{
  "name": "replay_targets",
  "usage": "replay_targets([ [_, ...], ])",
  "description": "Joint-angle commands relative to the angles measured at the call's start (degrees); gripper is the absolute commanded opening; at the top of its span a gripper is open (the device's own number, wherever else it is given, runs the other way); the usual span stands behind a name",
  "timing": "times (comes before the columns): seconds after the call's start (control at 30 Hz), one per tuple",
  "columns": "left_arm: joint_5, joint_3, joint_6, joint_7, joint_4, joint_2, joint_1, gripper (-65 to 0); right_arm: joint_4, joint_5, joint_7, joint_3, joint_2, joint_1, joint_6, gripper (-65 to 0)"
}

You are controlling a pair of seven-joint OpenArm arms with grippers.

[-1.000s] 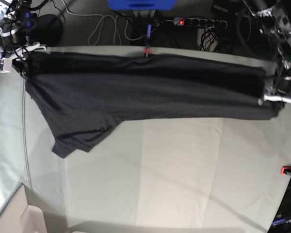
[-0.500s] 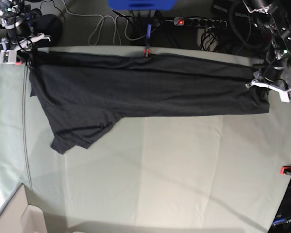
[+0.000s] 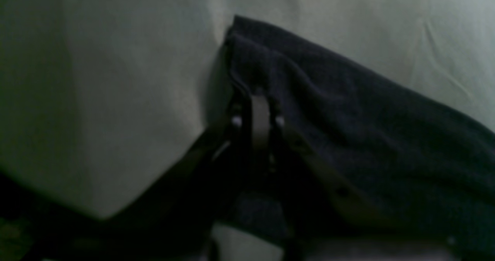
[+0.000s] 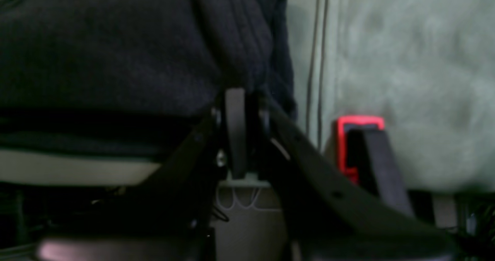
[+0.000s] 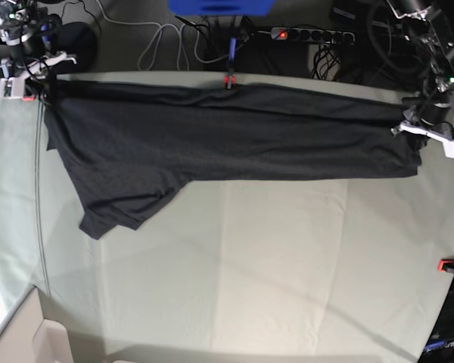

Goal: Layout the t-shirt on the table in an organized manner, then fold the t-shirt properly
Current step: 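Lay the folded side down with both grippers and release, then grasp the hanging sleeve with the right gripper and fold it inward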

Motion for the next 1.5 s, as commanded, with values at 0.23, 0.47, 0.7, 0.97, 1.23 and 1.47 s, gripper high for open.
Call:
replay_targets([
  [0.23, -0.5, -0.1, -0.6, -1.2, -4.5, -0.9, -0.1, -64.5, -1.4, 0.9, 1.1, 0.2, 2.0, -0.7, -0.1, -59.2],
  [0.47, -0.5, -0.1, -0.6, -1.1, -4.9, -1.6, -0.1, -50.8, -1.5, 1.1, 1.1, 0.5, 4.3, -1.0, -0.1, -34.6],
  [0.7, -1.1, -0.1, -0.6, -1.2, -3.5, -2.1, 2.1, -47.9, -1.4, 1.2, 1.4, 5.5, 4.5, -0.3, -0.1, -29.1],
  [0.97, -0.6, -0.1, -0.6, -1.2, -4.1, -2.1, 1.9, -47.5, 0.7, 1.2, 1.0, 14.7, 3.9, 3.7, -0.1, -29.1],
  [1.23, -0.8, -0.1, -0.4, -1.2, -4.1, -2.1, 1.9, -47.4, 0.4, 0.5, -5.0, 8.0, 4.4, 14.8, -0.1, -29.1],
  [1.47, -0.6, -0.2, -0.2, -1.2, -4.2, -1.6, 1.8, -47.4, -6.9, -9.4, -17.6, -1.6, 4.4, 33.1, -0.1, -29.0],
])
